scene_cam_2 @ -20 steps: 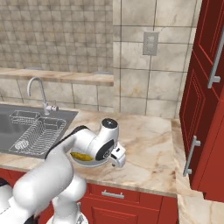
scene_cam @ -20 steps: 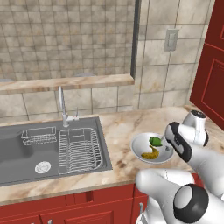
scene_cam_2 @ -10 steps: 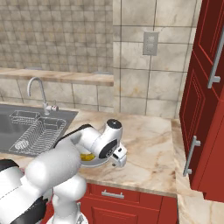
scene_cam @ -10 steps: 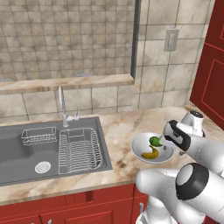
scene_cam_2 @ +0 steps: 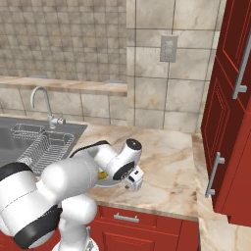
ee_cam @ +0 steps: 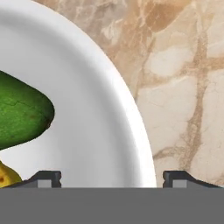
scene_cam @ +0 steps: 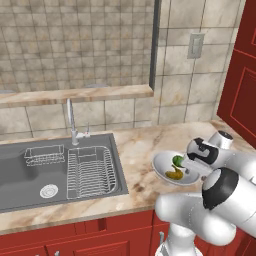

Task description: Dump the avocado and banana from the bowl so the bowl can be washed. Place the bowl in the sink after clearing the leftovers.

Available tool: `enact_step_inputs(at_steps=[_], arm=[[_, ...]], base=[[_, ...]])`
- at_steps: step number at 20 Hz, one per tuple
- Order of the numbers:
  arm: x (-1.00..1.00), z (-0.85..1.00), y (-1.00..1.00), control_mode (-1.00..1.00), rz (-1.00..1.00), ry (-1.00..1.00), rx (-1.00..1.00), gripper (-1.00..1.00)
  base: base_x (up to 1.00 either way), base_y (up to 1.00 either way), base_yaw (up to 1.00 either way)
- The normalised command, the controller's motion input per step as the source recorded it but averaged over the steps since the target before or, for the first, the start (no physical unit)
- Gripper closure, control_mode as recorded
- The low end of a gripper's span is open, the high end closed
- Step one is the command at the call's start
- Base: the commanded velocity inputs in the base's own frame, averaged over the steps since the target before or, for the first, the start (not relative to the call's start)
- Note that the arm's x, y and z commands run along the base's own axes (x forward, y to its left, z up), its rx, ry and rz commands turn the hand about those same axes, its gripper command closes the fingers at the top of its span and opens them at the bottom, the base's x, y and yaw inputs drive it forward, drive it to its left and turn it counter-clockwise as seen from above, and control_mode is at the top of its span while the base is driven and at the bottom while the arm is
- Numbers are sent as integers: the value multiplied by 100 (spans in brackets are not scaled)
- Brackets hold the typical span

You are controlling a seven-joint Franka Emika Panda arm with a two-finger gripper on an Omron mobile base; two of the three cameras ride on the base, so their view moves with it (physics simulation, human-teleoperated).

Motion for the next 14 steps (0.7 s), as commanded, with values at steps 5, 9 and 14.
enact_step_inputs(at_steps=[5, 9, 14], arm=[[0, 0, 0, -100, 0, 0, 0, 100], [0, 1, 2, -100, 0, -1, 1, 100], [-7, 37, 12, -100, -2, -13, 1, 100]], base=[[0, 0, 0], [0, 0, 0], [0, 0, 0]])
